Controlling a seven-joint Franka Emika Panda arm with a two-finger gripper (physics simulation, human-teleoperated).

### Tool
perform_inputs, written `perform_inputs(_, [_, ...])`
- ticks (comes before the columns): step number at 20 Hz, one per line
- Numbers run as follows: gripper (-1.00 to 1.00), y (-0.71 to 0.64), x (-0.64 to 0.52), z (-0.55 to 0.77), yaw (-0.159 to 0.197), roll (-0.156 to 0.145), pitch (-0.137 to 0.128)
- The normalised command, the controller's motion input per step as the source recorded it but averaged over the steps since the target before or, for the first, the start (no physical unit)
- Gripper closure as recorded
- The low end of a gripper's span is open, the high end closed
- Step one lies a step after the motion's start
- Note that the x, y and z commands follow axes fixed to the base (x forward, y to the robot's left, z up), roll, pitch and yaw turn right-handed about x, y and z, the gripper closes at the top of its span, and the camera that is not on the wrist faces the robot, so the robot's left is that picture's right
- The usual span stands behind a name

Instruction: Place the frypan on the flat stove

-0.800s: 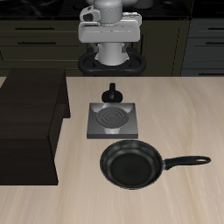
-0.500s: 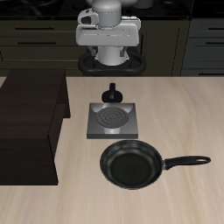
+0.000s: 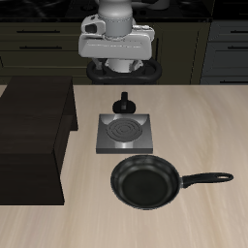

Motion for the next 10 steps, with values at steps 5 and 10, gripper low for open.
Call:
perform_inputs(5, [-1.00,-0.13,0.48,0.01,-0.065,0.004,0.008])
perform_inputs(10, [-1.00,-0.02,0.31,0.00,-0.005,-0.009,-0.004])
